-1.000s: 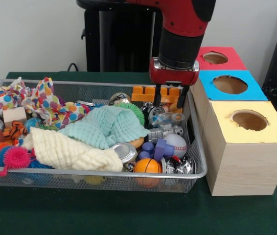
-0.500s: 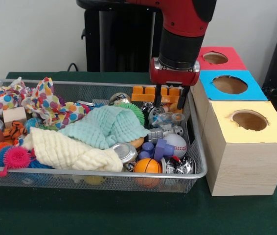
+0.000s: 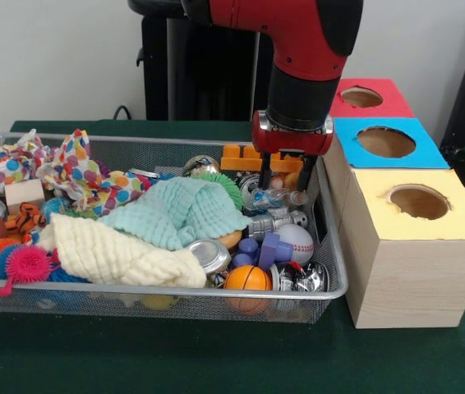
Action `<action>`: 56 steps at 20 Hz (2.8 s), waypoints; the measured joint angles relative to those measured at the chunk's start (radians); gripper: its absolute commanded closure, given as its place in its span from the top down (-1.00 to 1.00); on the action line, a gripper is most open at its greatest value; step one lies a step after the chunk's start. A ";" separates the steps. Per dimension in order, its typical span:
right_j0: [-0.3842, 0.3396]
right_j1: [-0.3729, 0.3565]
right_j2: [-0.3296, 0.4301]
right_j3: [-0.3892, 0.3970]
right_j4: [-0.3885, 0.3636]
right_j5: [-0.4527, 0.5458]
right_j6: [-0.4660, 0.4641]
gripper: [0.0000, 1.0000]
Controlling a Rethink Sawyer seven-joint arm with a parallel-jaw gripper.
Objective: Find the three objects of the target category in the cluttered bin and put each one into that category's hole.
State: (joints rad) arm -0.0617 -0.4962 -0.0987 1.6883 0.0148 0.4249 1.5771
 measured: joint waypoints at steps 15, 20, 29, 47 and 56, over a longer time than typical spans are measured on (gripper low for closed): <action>0.000 0.005 0.003 -0.001 0.001 -0.014 0.000 1.00; 0.000 0.005 0.003 -0.001 0.001 -0.014 0.000 1.00; -0.004 0.000 0.005 0.000 0.000 -0.013 0.000 1.00; -0.104 -0.087 0.051 -0.005 -0.035 0.019 0.000 1.00; -0.124 -0.056 0.108 -0.030 -0.093 0.019 0.000 1.00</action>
State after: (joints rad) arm -0.1853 -0.5517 0.0094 1.6587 -0.0780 0.4443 1.5771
